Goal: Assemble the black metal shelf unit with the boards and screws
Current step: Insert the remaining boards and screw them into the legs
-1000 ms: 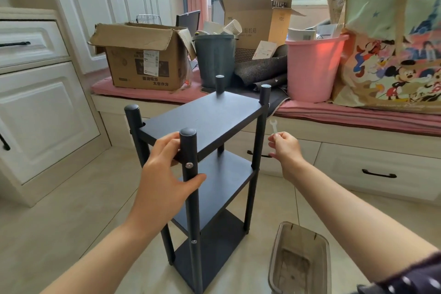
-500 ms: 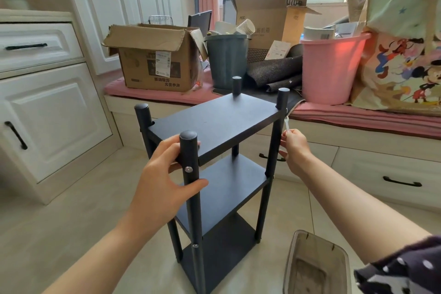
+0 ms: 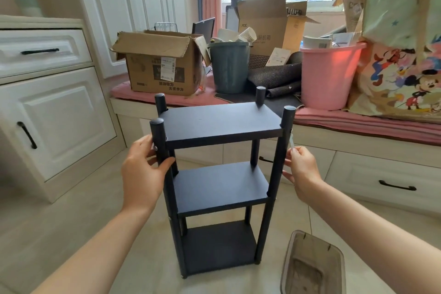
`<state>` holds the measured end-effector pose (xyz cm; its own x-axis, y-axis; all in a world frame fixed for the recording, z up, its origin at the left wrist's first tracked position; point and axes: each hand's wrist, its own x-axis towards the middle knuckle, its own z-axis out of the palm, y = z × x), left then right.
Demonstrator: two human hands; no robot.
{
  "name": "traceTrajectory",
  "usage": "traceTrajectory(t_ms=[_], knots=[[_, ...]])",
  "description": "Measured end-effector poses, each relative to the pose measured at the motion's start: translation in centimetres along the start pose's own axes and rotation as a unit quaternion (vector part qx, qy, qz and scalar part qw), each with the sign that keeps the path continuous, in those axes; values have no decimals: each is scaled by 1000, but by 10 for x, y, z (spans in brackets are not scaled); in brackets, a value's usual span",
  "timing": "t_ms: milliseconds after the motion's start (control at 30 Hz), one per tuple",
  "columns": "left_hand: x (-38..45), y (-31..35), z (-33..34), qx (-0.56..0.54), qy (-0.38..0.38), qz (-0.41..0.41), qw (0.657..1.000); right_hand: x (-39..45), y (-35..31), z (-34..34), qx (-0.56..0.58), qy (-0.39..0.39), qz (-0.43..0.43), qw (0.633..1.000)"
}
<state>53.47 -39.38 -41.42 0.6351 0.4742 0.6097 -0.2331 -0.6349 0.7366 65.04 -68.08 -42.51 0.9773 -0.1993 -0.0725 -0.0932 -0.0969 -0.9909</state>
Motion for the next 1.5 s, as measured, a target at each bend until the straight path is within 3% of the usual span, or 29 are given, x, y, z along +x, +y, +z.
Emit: traceTrajectory(t_ms=[533,767,967,1133,1200,1333,1500], knots=[[22,-23,4,-1,43,-59,997,-80,-2,-3,63,-43,48,996],[36,-37,12,72,40,-56,995,-89,1,4,82,-60,63,993],[29,-29,22,55,18,-77,995,-92,0,5,79,-65,52,993],[14,9,21,71,26,42,996,-95,-5,4,88,-67,61,992],[2,27,28,78,-14,115,990,-98,-6,5,88,-69,62,992],[-27,57,51,16,-144,178,973,-102,-8,5,90,-72,63,991],[-42,69,74,26,-168,215,962,-105,-8,6,75,-81,57,992]])
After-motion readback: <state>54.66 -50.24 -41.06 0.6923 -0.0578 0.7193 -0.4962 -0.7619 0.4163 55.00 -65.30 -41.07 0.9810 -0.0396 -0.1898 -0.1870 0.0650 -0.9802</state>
